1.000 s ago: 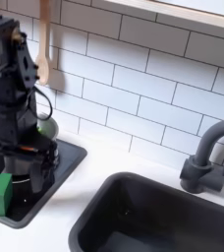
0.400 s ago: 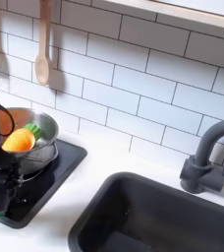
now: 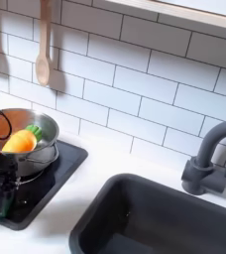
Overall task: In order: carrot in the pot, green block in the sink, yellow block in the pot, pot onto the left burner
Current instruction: 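Take the green block off the stove and put it in the sink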
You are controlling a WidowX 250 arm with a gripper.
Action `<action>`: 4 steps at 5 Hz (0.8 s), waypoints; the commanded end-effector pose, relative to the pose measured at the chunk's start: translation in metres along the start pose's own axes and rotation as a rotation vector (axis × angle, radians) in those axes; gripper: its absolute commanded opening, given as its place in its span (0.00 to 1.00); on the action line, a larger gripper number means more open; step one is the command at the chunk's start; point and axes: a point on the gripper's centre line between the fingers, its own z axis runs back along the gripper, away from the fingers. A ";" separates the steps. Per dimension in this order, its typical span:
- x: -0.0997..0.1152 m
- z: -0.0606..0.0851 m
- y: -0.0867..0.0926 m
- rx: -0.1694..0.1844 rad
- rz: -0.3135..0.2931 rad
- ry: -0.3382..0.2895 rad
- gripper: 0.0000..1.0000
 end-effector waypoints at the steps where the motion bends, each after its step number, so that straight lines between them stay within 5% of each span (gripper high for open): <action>1: 0.024 -0.013 -0.002 0.011 -0.008 0.016 1.00; 4: 0.028 -0.036 -0.004 0.012 -0.033 0.037 1.00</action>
